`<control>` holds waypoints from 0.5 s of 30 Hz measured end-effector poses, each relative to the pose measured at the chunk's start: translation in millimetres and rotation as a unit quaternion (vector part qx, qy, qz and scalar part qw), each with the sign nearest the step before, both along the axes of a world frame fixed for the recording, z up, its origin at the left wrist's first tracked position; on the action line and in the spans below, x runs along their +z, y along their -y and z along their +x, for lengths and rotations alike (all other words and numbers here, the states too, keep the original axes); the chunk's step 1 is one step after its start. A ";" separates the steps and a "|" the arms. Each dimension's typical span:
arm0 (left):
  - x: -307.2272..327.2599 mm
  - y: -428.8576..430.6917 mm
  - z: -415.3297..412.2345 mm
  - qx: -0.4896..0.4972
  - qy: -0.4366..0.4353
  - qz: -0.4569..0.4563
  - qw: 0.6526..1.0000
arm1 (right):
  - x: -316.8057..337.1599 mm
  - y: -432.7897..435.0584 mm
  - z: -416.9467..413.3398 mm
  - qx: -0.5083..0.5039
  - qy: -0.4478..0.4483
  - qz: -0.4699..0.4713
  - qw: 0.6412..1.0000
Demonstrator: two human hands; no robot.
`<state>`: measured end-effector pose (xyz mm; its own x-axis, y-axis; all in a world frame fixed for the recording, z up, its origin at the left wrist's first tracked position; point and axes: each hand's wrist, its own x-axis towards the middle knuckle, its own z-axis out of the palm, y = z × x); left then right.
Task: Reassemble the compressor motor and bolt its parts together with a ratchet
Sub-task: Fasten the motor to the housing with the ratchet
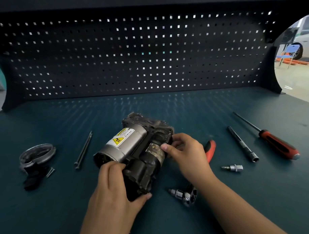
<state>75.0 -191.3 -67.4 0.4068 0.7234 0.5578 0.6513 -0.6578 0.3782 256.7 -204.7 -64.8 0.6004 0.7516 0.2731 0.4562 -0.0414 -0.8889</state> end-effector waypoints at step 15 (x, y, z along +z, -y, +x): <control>-4.6 -4.5 -0.2 -0.023 0.115 -0.119 0.986 | 4.4 -7.8 3.4 0.014 -0.043 0.006 0.999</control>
<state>74.9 -186.8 -72.0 0.3246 0.8290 0.4555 0.5027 -0.5591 0.6593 260.1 -196.9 -60.5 0.6002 0.7658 0.2310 0.3796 -0.0185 -0.9250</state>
